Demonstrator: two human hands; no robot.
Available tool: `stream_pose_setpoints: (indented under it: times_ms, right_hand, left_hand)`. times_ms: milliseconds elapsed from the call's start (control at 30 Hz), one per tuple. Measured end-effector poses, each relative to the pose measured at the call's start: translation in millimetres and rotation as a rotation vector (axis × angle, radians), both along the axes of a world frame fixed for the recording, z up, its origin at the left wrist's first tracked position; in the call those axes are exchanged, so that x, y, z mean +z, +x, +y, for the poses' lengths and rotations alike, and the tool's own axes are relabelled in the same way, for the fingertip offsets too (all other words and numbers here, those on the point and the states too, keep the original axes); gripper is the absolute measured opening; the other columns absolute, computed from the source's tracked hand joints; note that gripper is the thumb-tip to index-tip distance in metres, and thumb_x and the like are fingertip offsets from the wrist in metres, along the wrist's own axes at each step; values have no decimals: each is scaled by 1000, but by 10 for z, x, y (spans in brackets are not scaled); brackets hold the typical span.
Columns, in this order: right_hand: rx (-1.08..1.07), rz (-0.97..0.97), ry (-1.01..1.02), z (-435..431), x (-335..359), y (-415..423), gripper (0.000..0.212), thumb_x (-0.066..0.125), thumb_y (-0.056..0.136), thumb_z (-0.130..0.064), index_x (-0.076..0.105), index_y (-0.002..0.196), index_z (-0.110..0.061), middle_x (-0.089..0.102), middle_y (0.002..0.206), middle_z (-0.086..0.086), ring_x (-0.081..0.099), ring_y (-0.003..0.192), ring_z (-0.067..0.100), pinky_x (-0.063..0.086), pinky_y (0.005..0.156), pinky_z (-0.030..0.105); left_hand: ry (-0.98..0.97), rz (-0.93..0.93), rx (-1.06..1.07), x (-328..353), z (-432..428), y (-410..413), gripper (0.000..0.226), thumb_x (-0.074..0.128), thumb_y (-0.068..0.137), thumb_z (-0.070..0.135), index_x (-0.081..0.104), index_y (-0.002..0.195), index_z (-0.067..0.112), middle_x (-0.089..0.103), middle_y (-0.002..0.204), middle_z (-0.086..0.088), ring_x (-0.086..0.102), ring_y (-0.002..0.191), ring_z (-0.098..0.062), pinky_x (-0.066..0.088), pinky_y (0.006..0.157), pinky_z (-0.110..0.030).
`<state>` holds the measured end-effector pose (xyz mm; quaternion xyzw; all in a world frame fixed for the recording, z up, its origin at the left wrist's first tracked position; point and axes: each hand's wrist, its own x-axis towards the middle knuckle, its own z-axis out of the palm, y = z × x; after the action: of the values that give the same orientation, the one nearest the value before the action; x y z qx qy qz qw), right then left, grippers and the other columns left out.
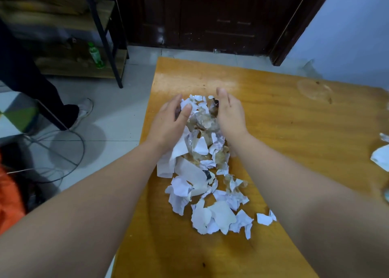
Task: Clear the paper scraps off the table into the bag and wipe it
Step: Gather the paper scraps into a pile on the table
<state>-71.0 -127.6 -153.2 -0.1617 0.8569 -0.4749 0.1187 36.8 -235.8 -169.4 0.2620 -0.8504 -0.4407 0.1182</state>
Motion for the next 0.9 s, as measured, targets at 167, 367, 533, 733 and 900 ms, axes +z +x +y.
stream_pose_setpoints:
  times_ms: [167, 367, 533, 733, 900]
  right_hand:
    - [-97, 81, 10, 546, 37, -70, 49, 23, 102, -37, 52, 133, -12, 54, 136, 0, 48, 125, 13, 34, 105, 27]
    - [-20, 29, 131, 922, -2, -297, 52, 23, 102, -42, 42, 141, -14, 44, 146, 1, 36, 136, 16, 25, 113, 30]
    - [95, -1, 167, 634, -10, -453, 44, 26, 103, -29, 35, 144, -18, 35, 151, -2, 27, 140, 15, 18, 110, 25]
    - [254, 40, 279, 137, 26, -648, 46, 24, 103, -30, 31, 146, -17, 29, 154, 0, 22, 142, 16, 16, 111, 25]
    - [305, 60, 289, -102, -80, -645, 45, 26, 103, -29, 34, 145, -14, 34, 151, 2, 27, 141, 18, 19, 111, 27]
  left_hand:
    - [59, 40, 63, 20, 7, -1, 52, 32, 102, 42, 32, 149, 22, 36, 153, 1, 34, 135, -7, 20, 99, -17]
    - [5, 32, 92, 38, 50, 12, 51, 31, 102, 41, 35, 148, 19, 39, 152, -1, 35, 138, -14, 21, 99, -18]
    - [-17, 2, 46, 21, 44, 15, 53, 32, 102, 42, 33, 150, 19, 37, 153, -1, 33, 140, -15, 20, 100, -19]
    - [-29, -25, 20, 15, 24, 11, 56, 34, 100, 44, 31, 150, 18, 43, 147, -3, 40, 133, -14, 24, 95, -17]
    - [-17, -18, 18, -5, 5, 6, 57, 35, 99, 45, 31, 150, 19, 45, 144, -2, 43, 128, -13, 26, 93, -17]
